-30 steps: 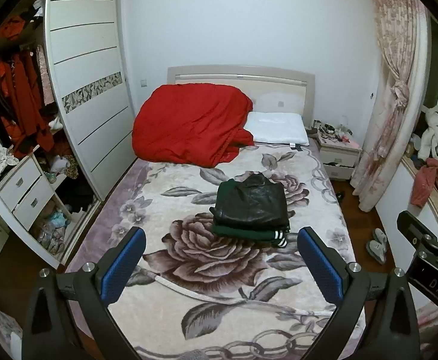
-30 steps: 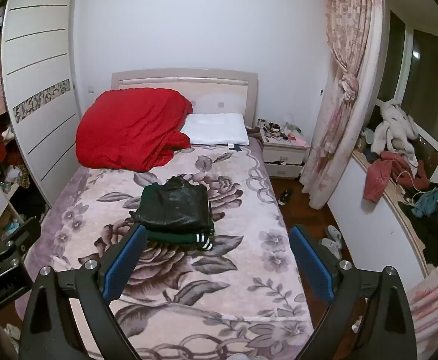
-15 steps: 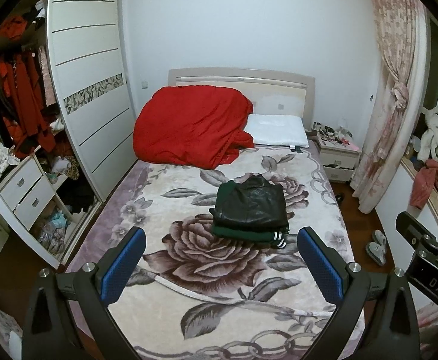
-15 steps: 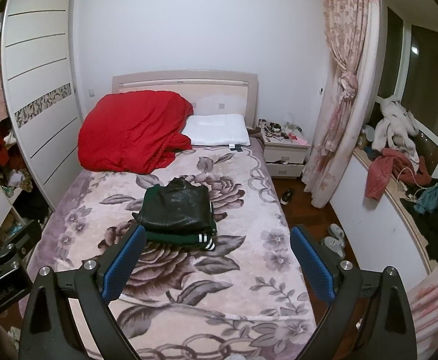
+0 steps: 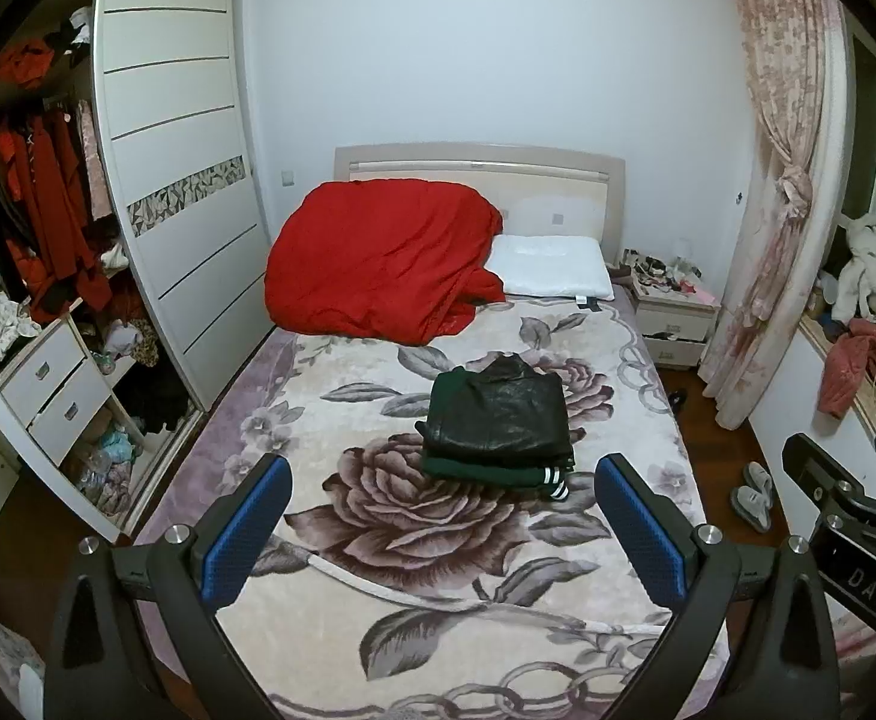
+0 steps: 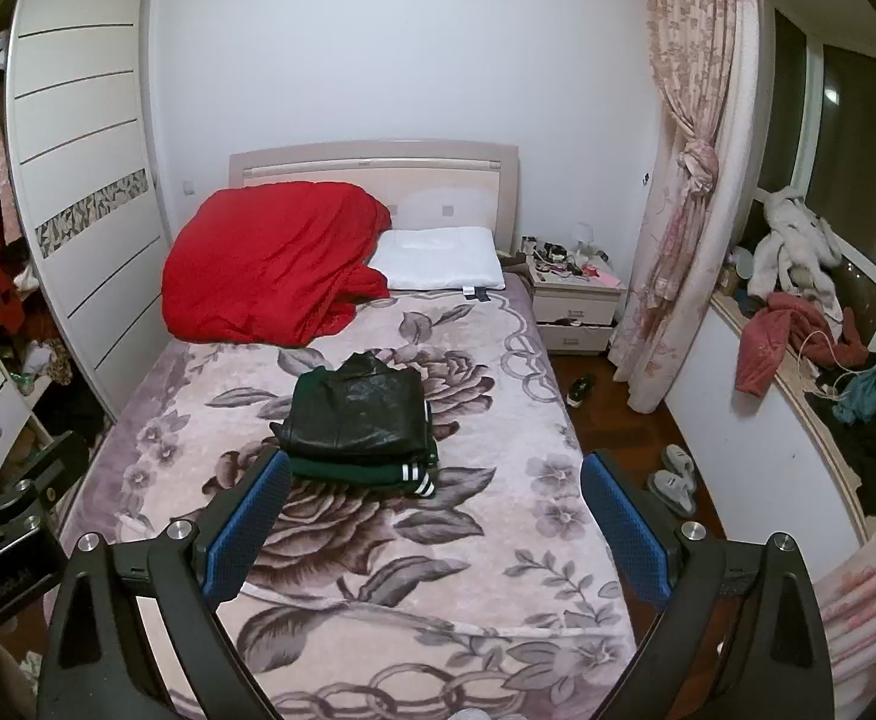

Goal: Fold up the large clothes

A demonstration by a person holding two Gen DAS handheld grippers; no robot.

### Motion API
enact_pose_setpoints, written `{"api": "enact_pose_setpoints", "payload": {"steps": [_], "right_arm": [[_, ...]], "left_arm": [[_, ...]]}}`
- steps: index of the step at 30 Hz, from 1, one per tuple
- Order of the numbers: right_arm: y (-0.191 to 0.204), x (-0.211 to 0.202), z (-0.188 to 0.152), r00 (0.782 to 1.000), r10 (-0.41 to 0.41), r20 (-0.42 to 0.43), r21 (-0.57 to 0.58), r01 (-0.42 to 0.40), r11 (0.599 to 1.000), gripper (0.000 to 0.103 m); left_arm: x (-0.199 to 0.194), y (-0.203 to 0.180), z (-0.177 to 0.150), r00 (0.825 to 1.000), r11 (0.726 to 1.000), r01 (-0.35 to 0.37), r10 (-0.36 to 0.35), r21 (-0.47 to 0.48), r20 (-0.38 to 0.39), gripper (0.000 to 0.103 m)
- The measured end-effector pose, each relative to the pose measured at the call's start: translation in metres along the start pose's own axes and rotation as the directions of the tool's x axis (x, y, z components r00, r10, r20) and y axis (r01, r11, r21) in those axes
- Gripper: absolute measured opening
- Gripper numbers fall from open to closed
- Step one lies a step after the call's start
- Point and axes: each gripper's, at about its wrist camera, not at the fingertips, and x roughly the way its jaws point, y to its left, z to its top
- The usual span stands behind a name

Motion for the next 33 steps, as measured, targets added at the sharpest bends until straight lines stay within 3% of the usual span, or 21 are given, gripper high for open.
{"api": "enact_pose_setpoints", "payload": {"steps": [33], "right_arm": [[0.005, -0.014, 0.001, 0.999, -0.005, 0.036, 0.001, 0.005, 1.0, 0.099]], "left_arm": [[-0.009, -0.014, 0.016, 0.999, 1.0, -0.008, 0.008, -0.007, 0.031, 0.103]]}}
